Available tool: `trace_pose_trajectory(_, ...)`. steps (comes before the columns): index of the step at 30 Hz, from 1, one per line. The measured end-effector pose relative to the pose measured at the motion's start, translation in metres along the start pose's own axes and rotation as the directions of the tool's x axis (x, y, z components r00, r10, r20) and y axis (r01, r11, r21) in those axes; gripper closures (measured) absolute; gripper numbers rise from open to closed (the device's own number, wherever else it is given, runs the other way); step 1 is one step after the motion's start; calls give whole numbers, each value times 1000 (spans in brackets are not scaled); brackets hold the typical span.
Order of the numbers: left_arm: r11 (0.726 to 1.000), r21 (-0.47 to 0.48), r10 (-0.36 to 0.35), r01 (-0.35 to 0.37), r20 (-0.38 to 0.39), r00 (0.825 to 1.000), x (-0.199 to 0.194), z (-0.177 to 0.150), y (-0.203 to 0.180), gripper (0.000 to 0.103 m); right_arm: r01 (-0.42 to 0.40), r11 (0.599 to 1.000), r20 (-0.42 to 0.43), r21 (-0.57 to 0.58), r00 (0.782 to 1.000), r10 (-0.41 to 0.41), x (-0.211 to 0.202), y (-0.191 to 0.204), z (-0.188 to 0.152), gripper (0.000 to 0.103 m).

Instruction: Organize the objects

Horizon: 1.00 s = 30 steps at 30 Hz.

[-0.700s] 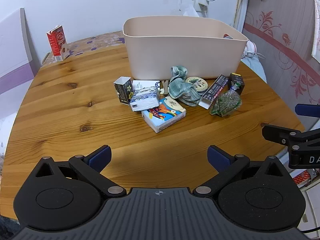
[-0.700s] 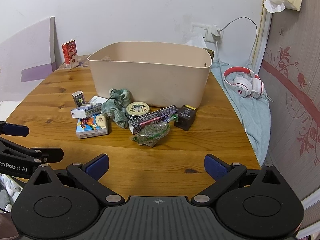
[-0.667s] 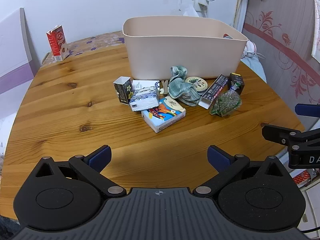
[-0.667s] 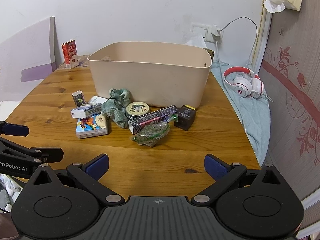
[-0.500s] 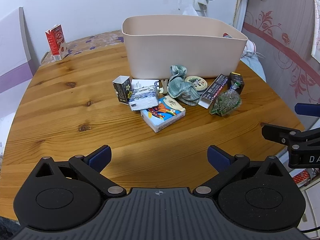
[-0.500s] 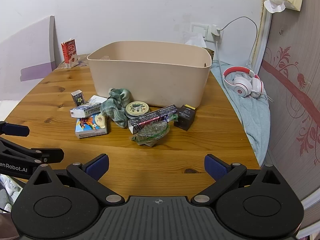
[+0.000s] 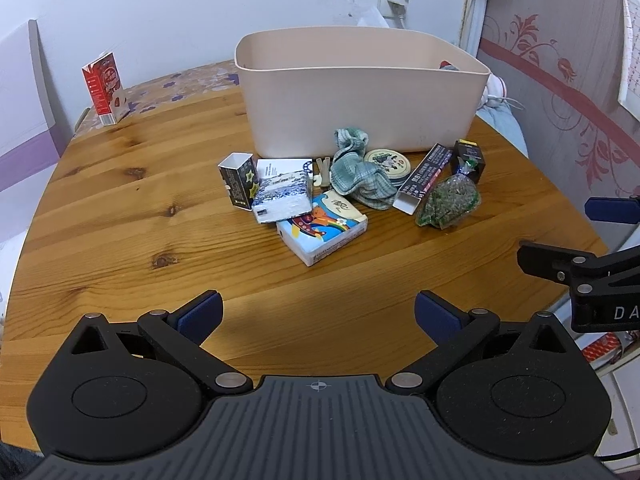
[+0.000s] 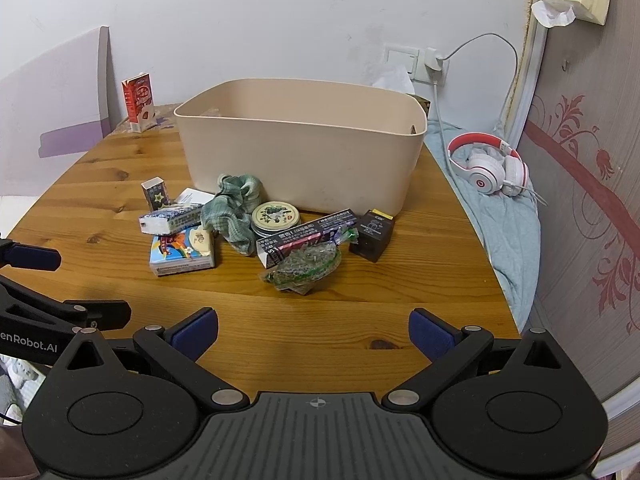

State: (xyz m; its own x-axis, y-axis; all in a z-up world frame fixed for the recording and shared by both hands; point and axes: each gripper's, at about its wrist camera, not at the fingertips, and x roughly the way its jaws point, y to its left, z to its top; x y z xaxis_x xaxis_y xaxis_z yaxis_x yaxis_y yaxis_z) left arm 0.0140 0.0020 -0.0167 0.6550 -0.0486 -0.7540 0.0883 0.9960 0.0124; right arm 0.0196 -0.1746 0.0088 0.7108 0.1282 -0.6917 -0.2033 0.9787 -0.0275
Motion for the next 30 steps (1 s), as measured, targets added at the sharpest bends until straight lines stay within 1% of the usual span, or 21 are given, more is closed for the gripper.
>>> trace_pose_trajectory(6,1000,-13,-12,12,-9,1000,4,2,3,0,0,1000,-6,-3,1000,0,2,1,1,0)
trace_pose_trajectory(21,999,-37,-13,12,-19,1000,25,15,7,0,-7,1000,-25,-1,1000,7,16,-6,6,0)
trace_pose_trajectory(30,998,-54,10,-9,13,1000,52,35,3,0,-16,1000,-40,6,999,17,44,-13,11,0)
